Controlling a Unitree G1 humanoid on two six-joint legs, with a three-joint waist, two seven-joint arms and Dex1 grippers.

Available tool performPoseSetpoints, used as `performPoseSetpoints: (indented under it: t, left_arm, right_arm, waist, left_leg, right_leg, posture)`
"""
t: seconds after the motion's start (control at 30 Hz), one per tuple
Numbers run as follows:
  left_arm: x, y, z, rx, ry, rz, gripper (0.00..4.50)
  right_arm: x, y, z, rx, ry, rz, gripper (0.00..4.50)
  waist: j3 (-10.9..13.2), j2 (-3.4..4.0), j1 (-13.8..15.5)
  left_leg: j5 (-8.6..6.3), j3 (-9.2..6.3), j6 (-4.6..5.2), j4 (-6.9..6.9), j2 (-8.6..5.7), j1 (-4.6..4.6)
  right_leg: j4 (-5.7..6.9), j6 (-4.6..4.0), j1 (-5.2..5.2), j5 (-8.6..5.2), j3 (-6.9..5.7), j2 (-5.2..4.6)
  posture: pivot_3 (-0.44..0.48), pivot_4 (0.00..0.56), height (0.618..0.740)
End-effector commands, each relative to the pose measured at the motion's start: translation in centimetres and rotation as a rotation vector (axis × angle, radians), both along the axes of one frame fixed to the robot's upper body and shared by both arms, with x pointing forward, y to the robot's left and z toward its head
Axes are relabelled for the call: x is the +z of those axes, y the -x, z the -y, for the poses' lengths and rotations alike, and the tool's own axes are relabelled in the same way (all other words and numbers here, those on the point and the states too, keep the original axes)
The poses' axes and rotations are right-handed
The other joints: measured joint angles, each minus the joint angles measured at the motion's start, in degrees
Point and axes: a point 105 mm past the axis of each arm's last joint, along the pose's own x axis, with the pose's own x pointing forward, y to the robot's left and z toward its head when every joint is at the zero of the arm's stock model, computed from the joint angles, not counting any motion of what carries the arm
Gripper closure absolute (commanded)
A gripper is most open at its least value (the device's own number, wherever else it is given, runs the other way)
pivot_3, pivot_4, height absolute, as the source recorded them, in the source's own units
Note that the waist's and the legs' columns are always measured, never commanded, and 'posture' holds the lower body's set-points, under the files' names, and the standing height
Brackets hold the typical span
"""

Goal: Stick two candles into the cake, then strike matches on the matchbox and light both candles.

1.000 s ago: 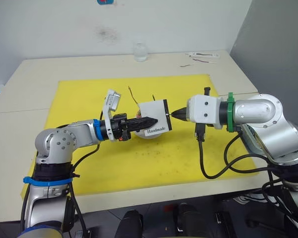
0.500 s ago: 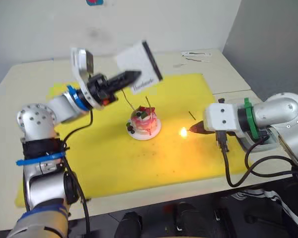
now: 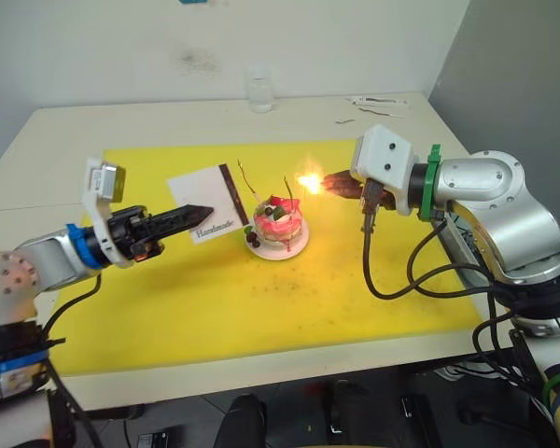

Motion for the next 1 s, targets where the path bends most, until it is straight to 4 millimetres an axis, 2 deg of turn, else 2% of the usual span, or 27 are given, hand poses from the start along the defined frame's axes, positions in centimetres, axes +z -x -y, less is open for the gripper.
performPoseSetpoints:
  t: [0.03,0.13,0.27,0.37,0.57,0.7,1.0]
  left_arm:
    - [0.1,0.6,-0.2,0.005,-0.028,0.046,4.5]
    - [-0.6,0.7,-0.1,0.013,-0.03,0.036,4.5]
    - [-1.1,0.8,0.3,0.005,-0.029,0.032,4.5]
    - [-1.0,0.6,0.6,0.005,-0.022,0.036,4.5]
    - [-1.0,0.8,0.9,0.002,-0.018,0.036,4.5]
    - [-1.0,0.9,1.0,0.008,-0.023,0.035,4.5]
    - [-0.9,1.5,0.7,0.036,-0.036,0.036,4.5]
  right_arm:
    - [1.5,0.2,-0.5,0.025,-0.027,0.075,4.48]
    - [1.9,-0.3,-1.3,0.036,-0.044,0.099,4.48]
    - [2.8,-2.0,-2.6,0.043,-0.062,0.16,4.48]
    - [2.4,-3.0,-3.4,0.076,-0.043,0.187,4.48]
    - [0.8,-4.1,-6.5,0.176,-0.043,0.175,4.48]
    - [0.5,-4.8,-8.3,0.212,-0.059,0.168,4.48]
    - [0.7,-6.3,-9.7,0.226,-0.088,0.172,4.48]
  waist:
    - [0.0,0.0,0.2]
    - [0.0,0.0,0.3]
    - [0.0,0.01,0.2]
    - [0.0,0.0,0.2]
    - [0.0,0.01,0.1]
    - [0.0,0.01,0.0]
    - [0.0,0.03,-0.1]
  left_leg:
    - [0.0,-0.01,0.0,0.0,0.01,-0.01]
    - [0.0,-0.04,0.0,0.0,0.02,-0.01]
    - [0.0,0.0,0.0,0.03,0.02,0.05]
    - [0.0,-0.02,0.01,0.03,0.03,0.07]
    - [0.0,-0.02,0.0,0.0,0.04,0.05]
    - [0.01,-0.02,0.0,-0.01,0.04,0.02]
    - [0.01,-0.04,0.0,-0.01,0.04,0.04]
  right_leg:
    - [0.01,0.0,-0.02,0.0,-0.02,0.0]
    - [0.04,-0.01,-0.02,0.0,-0.05,0.02]
    - [0.07,-0.04,0.01,0.04,-0.02,0.03]
    - [0.08,-0.06,0.02,0.08,-0.04,0.05]
    - [0.07,-0.33,0.0,0.23,-0.03,0.05]
    - [0.05,-0.36,-0.02,0.25,-0.03,0.05]
    - [0.07,-0.37,-0.01,0.25,-0.04,0.05]
  posture:
    - [0.0,0.15,0.74]
    - [0.0,0.15,0.74]
    - [0.0,0.15,0.74]
    - [0.0,0.15,0.74]
    - [0.0,0.15,0.74]
    - [0.0,0.15,0.74]
    - [0.0,0.15,0.74]
